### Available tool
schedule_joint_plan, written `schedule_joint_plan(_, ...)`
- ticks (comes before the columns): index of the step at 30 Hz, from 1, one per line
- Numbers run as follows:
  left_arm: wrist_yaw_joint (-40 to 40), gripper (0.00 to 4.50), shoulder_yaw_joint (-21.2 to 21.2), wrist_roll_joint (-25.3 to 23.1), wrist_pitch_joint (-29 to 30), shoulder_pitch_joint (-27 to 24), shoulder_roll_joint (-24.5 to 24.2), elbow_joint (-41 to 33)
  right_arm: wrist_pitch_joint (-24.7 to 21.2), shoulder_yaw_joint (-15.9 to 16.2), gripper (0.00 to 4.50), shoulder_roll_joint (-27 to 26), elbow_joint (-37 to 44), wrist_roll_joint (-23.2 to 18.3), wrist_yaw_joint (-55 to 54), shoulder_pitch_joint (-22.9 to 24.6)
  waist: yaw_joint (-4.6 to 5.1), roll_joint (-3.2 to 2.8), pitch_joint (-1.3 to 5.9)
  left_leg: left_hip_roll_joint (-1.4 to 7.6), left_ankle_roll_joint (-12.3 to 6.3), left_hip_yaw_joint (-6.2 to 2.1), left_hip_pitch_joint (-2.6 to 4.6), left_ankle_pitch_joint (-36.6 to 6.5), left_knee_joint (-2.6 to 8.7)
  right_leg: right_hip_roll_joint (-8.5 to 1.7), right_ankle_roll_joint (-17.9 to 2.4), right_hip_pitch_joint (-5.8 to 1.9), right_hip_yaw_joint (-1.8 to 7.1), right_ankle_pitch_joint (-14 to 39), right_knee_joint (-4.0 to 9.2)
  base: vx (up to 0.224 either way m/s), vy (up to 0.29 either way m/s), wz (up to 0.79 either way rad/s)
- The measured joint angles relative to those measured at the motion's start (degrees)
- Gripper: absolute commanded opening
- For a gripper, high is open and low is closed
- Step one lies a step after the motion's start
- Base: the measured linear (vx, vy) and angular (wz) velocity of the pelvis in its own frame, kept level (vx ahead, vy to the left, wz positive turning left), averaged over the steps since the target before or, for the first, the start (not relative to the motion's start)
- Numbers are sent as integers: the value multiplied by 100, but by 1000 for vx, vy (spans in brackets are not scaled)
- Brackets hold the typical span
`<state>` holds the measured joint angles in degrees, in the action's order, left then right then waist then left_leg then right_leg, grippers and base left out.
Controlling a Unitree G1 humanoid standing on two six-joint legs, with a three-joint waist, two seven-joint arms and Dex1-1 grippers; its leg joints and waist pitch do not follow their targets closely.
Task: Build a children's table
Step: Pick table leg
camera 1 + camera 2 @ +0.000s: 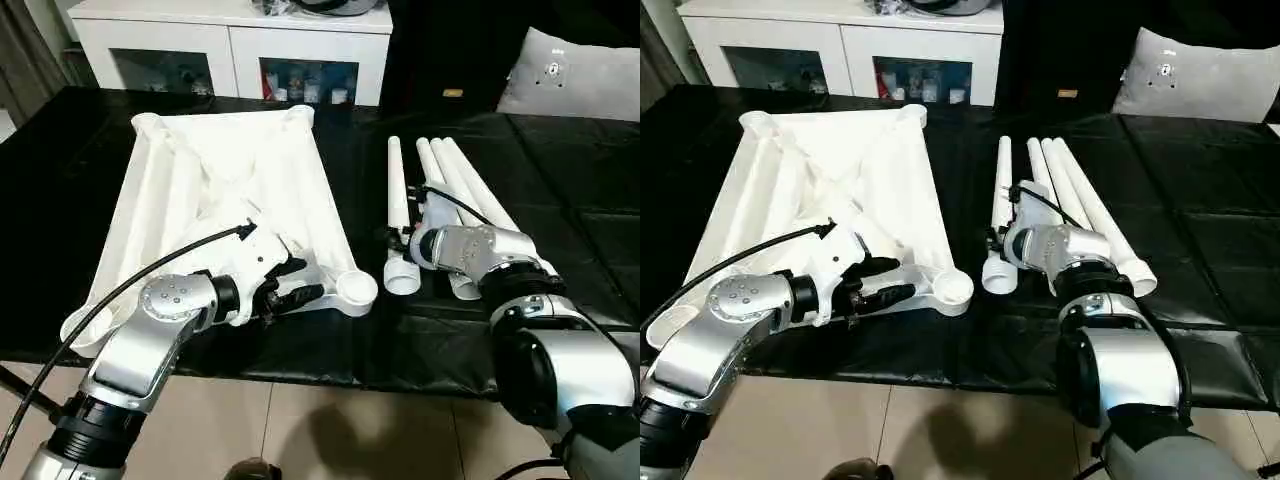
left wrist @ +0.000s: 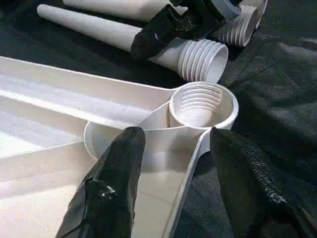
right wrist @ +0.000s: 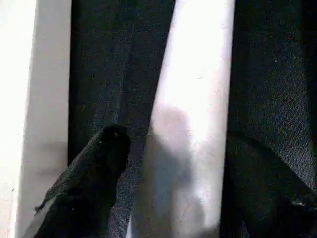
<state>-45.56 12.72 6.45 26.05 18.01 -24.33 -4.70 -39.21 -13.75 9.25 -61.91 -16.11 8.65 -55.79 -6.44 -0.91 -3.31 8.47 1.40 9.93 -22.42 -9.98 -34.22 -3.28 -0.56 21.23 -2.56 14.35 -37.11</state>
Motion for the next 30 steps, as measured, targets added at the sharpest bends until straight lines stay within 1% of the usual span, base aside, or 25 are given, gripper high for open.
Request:
schedule_joint_plan(1,39,244,-15,5,0,10,31,2,3,-35,286,0,-13,-12,-10,0,0,-11,0,0,0,0,0,0,-1,0,0,0,0,0,0,0,0,0)
schedule_joint_plan(2,60,244,-34,11,0,20,56,2,4,-56,286,-1,-21,-23,-16,0,1,-17,0,0,0,0,0,0,-1,0,-1,0,0,-1,0,0,0,0)
schedule_joint_plan(4,71,244,-38,10,-21,61,57,16,4,-170,269,-5,-67,-62,-49,1,0,-29,-1,1,1,0,0,0,0,0,-1,0,-2,-1,-1,0,0,0)
schedule_joint_plan(6,70,244,-38,8,-50,73,53,75,12,-219,253,-11,-86,-133,-64,4,1,-55,2,1,1,-1,0,0,-1,0,-1,-1,-2,-1,0,0,0,0)
schedule_joint_plan(7,71,244,-37,7,-67,75,54,124,57,-223,233,-18,-84,-157,-69,23,0,-68,2,1,0,-1,0,0,-1,0,-1,-1,-2,-1,0,0,0,0)
schedule_joint_plan(8,71,244,-37,7,-74,75,55,142,77,-241,224,-23,-73,-178,-69,48,-1,-73,4,1,0,-1,1,0,0,0,-1,-1,-2,-1,0,0,0,0)
schedule_joint_plan(9,72,244,-37,7,-83,76,56,151,87,-288,224,-24,-47,-218,-63,85,0,-77,6,2,1,-1,3,0,0,0,-1,-3,-3,-1,0,0,0,0)
schedule_joint_plan(11,78,244,-37,7,-113,75,65,152,121,-382,210,-60,93,-280,-23,203,0,-82,10,2,1,-1,14,0,0,0,-1,-14,-3,-1,0,0,0,0)
schedule_joint_plan(14,94,244,-35,2,-137,75,96,152,197,-397,202,-91,152,-338,12,273,3,-90,17,2,1,-1,27,0,0,0,-1,-25,-2,-1,0,0,0,0)
schedule_joint_plan(16,176,244,-33,-21,-227,62,143,152,631,-350,197,-191,487,-323,193,560,0,-85,20,4,1,-1,32,0,0,0,-1,-30,-2,-1,1,0,0,0)
schedule_joint_plan(18,296,244,-36,-53,-283,59,242,152,1246,-175,196,-246,804,-163,233,811,-9,-88,21,4,3,-1,29,1,-1,-1,-3,-30,-1,-3,1,0,0,0)
schedule_joint_plan(21,532,244,-74,-63,-443,60,395,185,1285,-182,193,-239,1072,-187,462,978,-16,-89,20,3,4,1,19,3,-3,-2,-2,-26,-2,-6,4,0,0,0)
schedule_joint_plan(23,856,244,-214,-68,-609,135,621,356,1135,-298,192,-247,1389,-439,779,1135,-13,-92,18,3,0,1,2,5,-4,-2,2,-12,-3,-9,7,0,0,0)
schedule_joint_plan(24,1099,244,-383,-56,-671,313,829,571,1045,-426,192,-248,1723,-700,1100,1294,-28,-91,16,5,-13,1,-21,13,-4,-2,8,5,-9,-12,6,0,0,0)
schedule_joint_plan(26,1393,270,-732,75,-698,625,1042,768,999,-456,190,-254,2252,-1024,1616,1457,-27,-91,16,8,-24,0,-71,20,-9,-2,18,54,-11,-25,3,0,0,0)
schedule_joint_plan(27,1482,270,-885,177,-692,771,1109,809,973,-457,190,-243,2425,-1142,1825,1486,-28,-90,16,8,-46,0,-83,33,-11,-2,24,64,-13,-31,3,0,0,0)
schedule_joint_plan(28,1566,277,-1150,493,-554,989,1322,833,917,-460,190,-178,2725,-1360,2176,1596,-32,-90,17,9,-67,1,-89,34,-20,-2,23,65,-15,-31,4,0,0,0)
schedule_joint_plan(30,1636,295,-1466,987,-317,1256,1604,815,828,-467,189,-130,3118,-1690,2711,1743,-52,-90,17,10,-82,4,-93,25,-29,-4,22,65,-13,-30,7,0,0,0)
